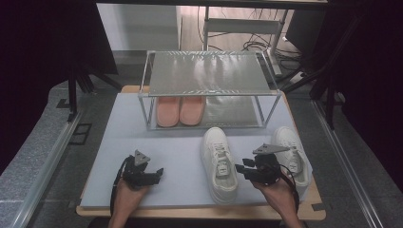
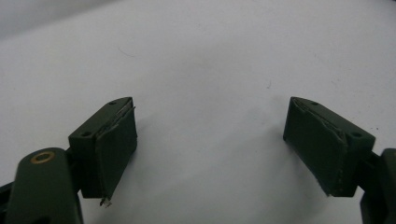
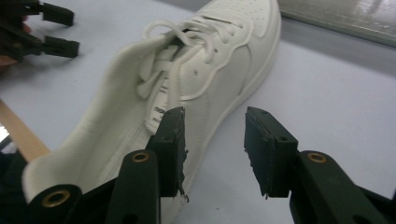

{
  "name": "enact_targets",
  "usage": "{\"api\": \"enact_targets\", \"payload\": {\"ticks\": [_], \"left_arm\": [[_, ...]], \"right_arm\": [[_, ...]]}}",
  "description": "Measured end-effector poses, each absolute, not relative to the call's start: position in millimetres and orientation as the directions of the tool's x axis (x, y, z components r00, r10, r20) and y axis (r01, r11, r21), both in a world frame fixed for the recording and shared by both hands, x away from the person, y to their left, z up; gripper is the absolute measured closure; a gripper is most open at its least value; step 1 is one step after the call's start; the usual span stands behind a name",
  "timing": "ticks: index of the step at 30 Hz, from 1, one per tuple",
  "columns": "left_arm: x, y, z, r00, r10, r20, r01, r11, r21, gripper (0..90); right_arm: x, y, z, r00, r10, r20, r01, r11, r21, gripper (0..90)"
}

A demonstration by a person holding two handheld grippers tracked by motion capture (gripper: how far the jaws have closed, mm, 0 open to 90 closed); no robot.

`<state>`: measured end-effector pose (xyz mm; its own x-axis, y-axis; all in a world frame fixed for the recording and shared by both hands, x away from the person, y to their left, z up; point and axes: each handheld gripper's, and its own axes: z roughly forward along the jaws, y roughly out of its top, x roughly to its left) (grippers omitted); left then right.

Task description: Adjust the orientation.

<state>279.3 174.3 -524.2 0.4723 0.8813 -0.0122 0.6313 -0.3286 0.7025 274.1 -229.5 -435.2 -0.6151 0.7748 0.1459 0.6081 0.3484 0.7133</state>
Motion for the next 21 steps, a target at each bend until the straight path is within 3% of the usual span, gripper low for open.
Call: {"api": "enact_targets", "payload": {"ticks": [11, 21], "left_arm": [[279.1, 173.6, -524.5, 0.468, 0.883, -0.016, 0.630, -0.321, 0.707, 17.4], [279.2, 174.2, -524.2, 0.472, 0.881, -0.012, 0.631, -0.328, 0.703, 17.5]], "right_arm": [[274.2, -216.2, -438.8, -0.647, 0.742, 0.176, 0.617, 0.374, 0.693, 52.7], [287.6, -201.7, -448.0, -0.619, 0.768, 0.165, 0.640, 0.372, 0.672, 55.0]]}}
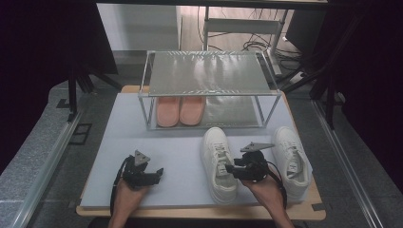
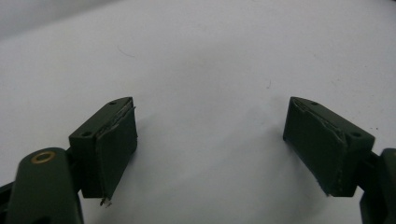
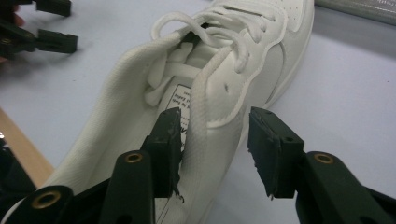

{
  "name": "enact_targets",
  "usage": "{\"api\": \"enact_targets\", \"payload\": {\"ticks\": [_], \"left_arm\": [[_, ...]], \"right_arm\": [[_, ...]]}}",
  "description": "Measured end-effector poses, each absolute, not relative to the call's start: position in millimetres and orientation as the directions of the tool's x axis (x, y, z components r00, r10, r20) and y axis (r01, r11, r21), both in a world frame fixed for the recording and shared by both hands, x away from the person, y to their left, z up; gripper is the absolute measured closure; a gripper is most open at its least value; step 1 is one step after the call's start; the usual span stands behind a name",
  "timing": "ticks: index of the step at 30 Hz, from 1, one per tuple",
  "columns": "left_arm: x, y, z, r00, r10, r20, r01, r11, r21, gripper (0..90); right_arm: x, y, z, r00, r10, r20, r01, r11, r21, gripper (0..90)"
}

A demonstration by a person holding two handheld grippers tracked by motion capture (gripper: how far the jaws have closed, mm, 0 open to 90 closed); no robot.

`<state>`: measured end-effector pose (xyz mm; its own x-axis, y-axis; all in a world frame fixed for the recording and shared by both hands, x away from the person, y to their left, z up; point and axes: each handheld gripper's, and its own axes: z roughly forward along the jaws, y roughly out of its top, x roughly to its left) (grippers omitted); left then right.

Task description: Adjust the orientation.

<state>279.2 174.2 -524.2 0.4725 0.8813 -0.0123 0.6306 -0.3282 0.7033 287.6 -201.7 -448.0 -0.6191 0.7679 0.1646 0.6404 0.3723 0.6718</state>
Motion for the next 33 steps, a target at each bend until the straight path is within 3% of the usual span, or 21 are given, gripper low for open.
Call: {"api": "enact_targets", "payload": {"ticks": [6, 12, 16, 33], "left_arm": [[279.2, 174.3, -524.2, 0.473, 0.881, -0.013, 0.631, -0.328, 0.703, 17.5], [279.3, 173.9, -524.4, 0.470, 0.883, -0.017, 0.631, -0.322, 0.706, 17.6], [279.3, 174.4, -524.2, 0.473, 0.881, -0.014, 0.631, -0.328, 0.703, 17.5], [279.3, 174.5, -524.2, 0.473, 0.881, -0.014, 0.631, -0.328, 0.703, 17.6]], "right_arm": [[290.4, -192.4, -448.2, -0.606, 0.787, 0.116, 0.646, 0.402, 0.649, 66.9], [295.3, -203.6, -448.0, -0.565, 0.797, 0.216, 0.699, 0.322, 0.639, 78.2], [301.0, -211.8, -448.9, -0.545, 0.777, 0.316, 0.730, 0.254, 0.635, 80.0], [311.4, -212.1, -448.1, -0.523, 0.642, 0.561, 0.794, 0.127, 0.595, 81.8]]}}
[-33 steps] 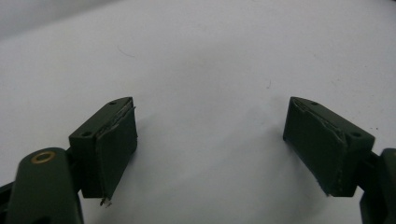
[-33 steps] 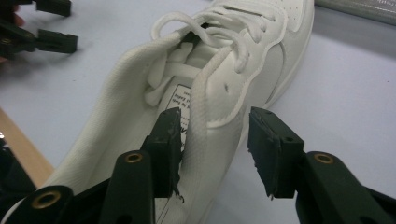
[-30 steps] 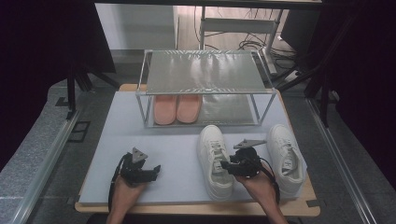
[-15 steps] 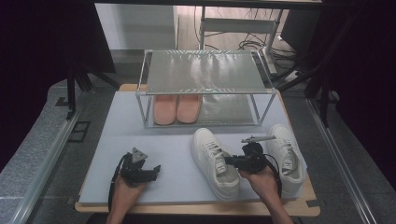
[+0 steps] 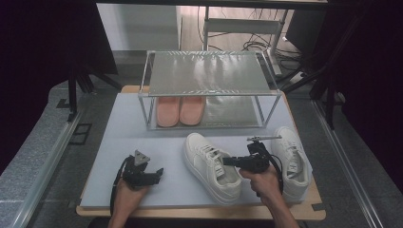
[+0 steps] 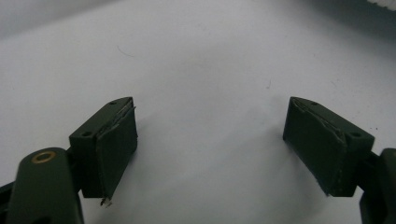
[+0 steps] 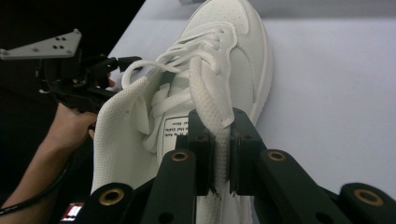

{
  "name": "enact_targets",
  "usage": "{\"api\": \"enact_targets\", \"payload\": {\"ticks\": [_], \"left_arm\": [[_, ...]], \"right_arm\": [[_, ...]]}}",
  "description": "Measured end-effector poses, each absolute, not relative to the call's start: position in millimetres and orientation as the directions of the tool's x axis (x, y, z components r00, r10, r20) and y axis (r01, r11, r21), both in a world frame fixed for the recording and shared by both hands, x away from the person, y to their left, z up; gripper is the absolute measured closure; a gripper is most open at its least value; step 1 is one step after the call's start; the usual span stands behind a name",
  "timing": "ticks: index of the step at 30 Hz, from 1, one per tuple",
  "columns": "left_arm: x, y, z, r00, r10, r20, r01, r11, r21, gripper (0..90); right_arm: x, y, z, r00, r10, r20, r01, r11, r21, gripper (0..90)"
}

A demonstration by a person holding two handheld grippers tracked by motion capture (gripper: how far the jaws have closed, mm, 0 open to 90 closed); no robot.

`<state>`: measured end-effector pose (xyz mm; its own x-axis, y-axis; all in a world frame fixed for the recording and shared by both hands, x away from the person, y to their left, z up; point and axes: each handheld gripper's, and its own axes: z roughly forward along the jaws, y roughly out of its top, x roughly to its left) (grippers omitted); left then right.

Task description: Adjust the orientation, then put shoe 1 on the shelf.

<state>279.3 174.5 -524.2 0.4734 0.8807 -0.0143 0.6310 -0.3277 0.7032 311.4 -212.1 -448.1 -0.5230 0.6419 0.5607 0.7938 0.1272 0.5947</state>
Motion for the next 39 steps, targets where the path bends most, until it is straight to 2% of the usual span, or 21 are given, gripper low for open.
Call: {"api": "enact_targets", "payload": {"ticks": [39], "left_arm": [[279.6, 174.6, -524.3, 0.474, 0.880, -0.014, 0.629, -0.327, 0.705, 17.7]], "right_arm": [[333.0, -192.0, -382.1, -0.566, 0.500, 0.655, 0.770, 0.037, 0.637, 81.8]]}}
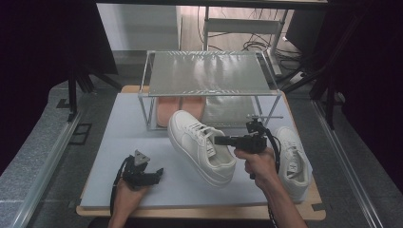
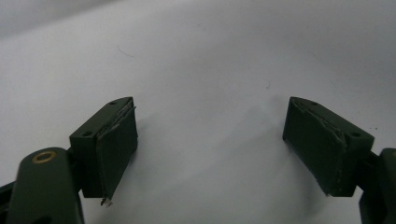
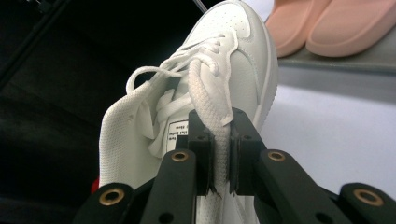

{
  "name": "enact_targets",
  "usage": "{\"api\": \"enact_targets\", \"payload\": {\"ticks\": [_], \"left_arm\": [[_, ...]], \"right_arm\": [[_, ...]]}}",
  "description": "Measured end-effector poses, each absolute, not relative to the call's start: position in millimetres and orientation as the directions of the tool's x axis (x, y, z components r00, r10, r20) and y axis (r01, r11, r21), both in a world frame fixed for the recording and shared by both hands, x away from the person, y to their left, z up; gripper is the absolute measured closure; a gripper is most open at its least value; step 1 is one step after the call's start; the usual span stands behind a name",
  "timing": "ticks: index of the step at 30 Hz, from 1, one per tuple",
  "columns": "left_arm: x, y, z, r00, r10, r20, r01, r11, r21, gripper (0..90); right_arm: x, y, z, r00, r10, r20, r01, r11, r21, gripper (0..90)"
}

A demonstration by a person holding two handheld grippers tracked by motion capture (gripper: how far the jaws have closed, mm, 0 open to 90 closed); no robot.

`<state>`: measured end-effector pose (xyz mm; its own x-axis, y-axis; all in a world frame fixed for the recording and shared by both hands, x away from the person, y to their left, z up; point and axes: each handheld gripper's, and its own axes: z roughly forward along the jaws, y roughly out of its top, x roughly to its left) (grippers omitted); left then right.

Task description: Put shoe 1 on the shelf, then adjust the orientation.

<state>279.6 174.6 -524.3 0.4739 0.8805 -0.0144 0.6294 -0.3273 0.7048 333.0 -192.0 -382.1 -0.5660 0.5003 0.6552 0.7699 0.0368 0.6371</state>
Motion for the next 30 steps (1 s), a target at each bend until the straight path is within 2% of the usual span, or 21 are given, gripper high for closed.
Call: {"api": "enact_targets", "payload": {"ticks": [13, 30], "left_arm": [[279.6, 174.6, -524.3, 0.475, 0.880, -0.015, 0.630, -0.328, 0.705, 17.8], [279.5, 174.3, -524.5, 0.474, 0.881, -0.019, 0.629, -0.323, 0.707, 17.9]], "right_arm": [[341.3, -185.4, -363.9, -0.571, 0.458, 0.682, 0.769, 0.007, 0.639, 81.8], [356.8, -172.6, -322.1, -0.576, 0.428, 0.697, 0.760, -0.035, 0.649, 81.9]]}}
